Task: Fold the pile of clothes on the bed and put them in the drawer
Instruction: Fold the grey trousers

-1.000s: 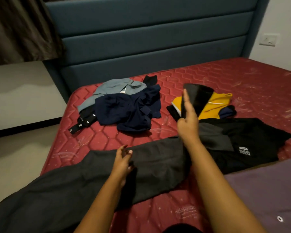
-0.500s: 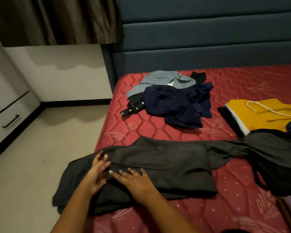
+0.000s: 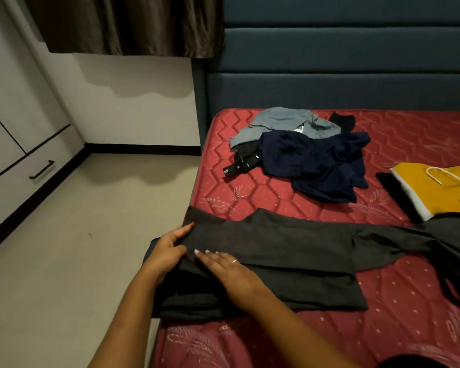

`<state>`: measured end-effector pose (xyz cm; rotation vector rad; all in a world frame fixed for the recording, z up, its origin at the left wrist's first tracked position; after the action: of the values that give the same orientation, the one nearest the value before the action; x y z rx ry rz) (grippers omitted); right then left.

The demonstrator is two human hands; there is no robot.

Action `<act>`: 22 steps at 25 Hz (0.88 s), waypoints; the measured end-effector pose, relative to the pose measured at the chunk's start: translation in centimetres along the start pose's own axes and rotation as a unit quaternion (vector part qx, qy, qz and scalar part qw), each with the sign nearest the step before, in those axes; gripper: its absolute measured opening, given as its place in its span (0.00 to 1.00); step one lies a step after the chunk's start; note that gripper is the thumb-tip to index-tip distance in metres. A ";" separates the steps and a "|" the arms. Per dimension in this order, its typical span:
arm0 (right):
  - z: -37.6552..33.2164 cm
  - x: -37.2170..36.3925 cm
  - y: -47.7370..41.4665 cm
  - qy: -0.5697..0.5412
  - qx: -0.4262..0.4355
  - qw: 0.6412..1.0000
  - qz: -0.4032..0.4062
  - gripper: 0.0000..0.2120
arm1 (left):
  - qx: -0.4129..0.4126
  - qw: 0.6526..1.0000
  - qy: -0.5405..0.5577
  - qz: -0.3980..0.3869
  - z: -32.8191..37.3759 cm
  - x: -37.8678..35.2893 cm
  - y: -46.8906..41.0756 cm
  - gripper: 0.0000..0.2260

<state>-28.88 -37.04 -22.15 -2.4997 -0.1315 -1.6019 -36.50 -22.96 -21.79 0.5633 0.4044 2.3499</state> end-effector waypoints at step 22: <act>20.4 4.5 24.3 -0.342 -0.466 0.788 0.214 0.35 | -0.106 0.839 -0.533 0.013 12.2 -32.7 -3.9 0.24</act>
<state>-4.75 -57.12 -28.76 -3.2905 1.3476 -0.5127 -6.22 -40.70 -22.33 1.6070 -0.3791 1.6929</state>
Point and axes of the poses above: each hand's wrist, its own y-axis away from the middle knuckle, its own x-axis out of the back of the hand, z = x × y, the point moved 7 cm from there along -y, towards the middle knuckle, and after that the axes turned 14 degrees about x, right-handed, at the moved point
